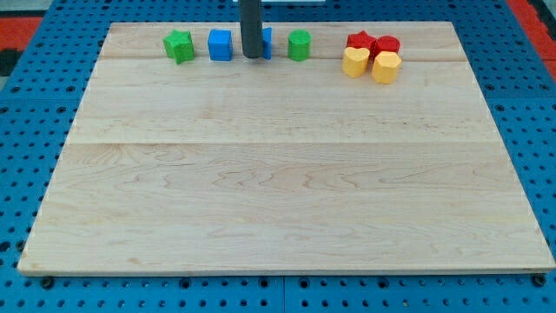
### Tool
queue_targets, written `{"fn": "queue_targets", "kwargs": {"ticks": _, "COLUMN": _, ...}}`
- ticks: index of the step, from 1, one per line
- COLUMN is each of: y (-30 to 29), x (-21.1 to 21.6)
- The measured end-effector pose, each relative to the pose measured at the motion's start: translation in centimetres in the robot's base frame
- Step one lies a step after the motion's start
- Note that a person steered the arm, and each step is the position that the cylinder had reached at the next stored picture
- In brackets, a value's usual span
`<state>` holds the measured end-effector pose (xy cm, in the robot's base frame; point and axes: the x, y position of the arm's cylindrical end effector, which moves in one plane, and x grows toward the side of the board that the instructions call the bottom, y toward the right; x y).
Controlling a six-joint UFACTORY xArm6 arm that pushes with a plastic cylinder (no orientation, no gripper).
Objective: Move your arm towards the top side of the board
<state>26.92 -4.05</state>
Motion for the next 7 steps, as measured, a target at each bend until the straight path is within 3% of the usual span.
{"fn": "queue_targets", "kwargs": {"ticks": 1, "y": 1.9, "x": 5.6}}
{"fn": "queue_targets", "kwargs": {"ticks": 3, "y": 5.3, "x": 10.4}}
{"fn": "queue_targets", "kwargs": {"ticks": 5, "y": 16.2, "x": 11.5}}
{"fn": "queue_targets", "kwargs": {"ticks": 7, "y": 22.4, "x": 11.5}}
